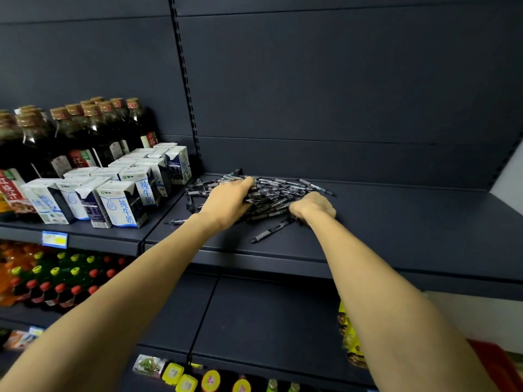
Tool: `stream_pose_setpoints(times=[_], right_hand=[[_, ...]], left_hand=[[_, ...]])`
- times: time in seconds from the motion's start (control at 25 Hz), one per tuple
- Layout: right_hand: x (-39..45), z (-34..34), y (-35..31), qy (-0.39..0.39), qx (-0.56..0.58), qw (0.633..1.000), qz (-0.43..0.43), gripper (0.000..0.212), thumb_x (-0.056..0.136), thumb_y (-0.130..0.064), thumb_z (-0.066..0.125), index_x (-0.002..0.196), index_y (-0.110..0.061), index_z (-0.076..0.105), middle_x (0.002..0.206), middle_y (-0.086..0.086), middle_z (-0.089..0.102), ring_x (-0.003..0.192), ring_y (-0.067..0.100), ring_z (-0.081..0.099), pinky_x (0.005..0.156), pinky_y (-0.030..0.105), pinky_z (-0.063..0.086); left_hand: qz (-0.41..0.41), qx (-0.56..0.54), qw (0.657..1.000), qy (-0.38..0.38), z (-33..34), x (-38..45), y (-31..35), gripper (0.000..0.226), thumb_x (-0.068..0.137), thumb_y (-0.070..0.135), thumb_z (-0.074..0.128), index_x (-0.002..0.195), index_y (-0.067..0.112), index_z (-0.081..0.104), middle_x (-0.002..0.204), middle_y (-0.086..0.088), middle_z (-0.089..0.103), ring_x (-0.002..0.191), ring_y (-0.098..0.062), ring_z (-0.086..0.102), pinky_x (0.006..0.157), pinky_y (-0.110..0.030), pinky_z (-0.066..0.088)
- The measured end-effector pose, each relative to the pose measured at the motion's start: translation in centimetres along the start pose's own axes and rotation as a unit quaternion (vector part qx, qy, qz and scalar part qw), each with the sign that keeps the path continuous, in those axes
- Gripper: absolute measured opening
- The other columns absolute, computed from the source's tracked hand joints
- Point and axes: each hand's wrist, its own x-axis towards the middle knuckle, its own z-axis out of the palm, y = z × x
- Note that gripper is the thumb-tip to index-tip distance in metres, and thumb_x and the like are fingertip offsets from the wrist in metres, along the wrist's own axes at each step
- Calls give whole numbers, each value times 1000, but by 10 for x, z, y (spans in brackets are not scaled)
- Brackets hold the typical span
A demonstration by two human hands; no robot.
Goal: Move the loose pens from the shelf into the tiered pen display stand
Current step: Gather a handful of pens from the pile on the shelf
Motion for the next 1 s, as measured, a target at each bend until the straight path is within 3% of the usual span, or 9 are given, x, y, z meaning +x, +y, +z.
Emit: stream_pose_setpoints(times=[0.12, 0.2, 0.28, 0.44, 0.68, 0.76, 0.88, 1.0], right_hand=[[6, -6, 5, 4, 22, 1000, -10, 12, 81, -25, 65, 87, -17, 71, 77, -3, 73, 73, 18, 70, 64, 23, 47], [7, -14, 5, -34, 31, 999, -15, 13, 79, -28, 69, 70, -19, 67, 51, -6, 63, 46, 13, 57, 53, 20, 44], [1, -16, 1, -111, 14, 994, -12, 23, 78, -28, 70, 60, -21, 58, 44, -7, 53, 34, 13, 42, 43, 18, 34], [-13, 4, -14, -216, 6, 976, -11, 31, 86, -38, 72, 65, -20, 58, 50, -6, 54, 38, 11, 37, 38, 14, 26], [-29, 10, -25, -142, 32, 989, -9, 33, 76, -54, 74, 77, -22, 64, 48, -5, 59, 34, 12, 47, 45, 20, 39], [-38, 12, -27, -106, 26, 994, -23, 38, 75, -59, 69, 83, -22, 68, 57, -6, 66, 49, 12, 61, 57, 22, 47], [-51, 16, -35, -80, -19, 996, -41, 43, 70, -58, 66, 98, -26, 72, 93, -6, 75, 93, 16, 72, 74, 25, 49], [-59, 15, -38, -73, -45, 996, -34, 38, 74, -49, 65, 104, -25, 71, 108, -4, 75, 101, 18, 70, 72, 26, 47]], left_hand=[[-4, 5, 1000, 3, 0, 0, 0, 25, 89, 14, 69, 102, 10, 47, 104, -18, 69, 95, -44, 62, 65, -39, 32], [-7, 8, 1000, 5, -2, 0, 0, 25, 90, 15, 68, 104, 9, 48, 104, -17, 69, 95, -44, 62, 66, -38, 32], [-12, 10, 1000, 8, -6, 1, -1, 28, 90, 17, 69, 108, 8, 49, 106, -17, 69, 96, -44, 62, 67, -39, 33], [-17, 11, 1000, 15, -15, 1, -2, 29, 89, 18, 69, 106, 9, 48, 103, -17, 68, 96, -45, 62, 66, -40, 35], [-16, 20, 1000, 13, -20, -10, -4, 29, 90, 19, 70, 107, 8, 49, 107, -17, 69, 98, -45, 63, 66, -40, 33], [-20, 17, 1000, 16, -21, -14, -7, 30, 90, 20, 70, 110, 9, 50, 110, -16, 69, 101, -44, 63, 67, -41, 34], [-24, 17, 999, 15, -23, -19, -11, 30, 91, 20, 70, 111, 8, 50, 112, -16, 69, 102, -44, 63, 68, -43, 37], [-27, 21, 999, 17, -24, -23, -14, 29, 90, 19, 68, 109, 9, 49, 111, -16, 68, 101, -44, 62, 69, -43, 38]])
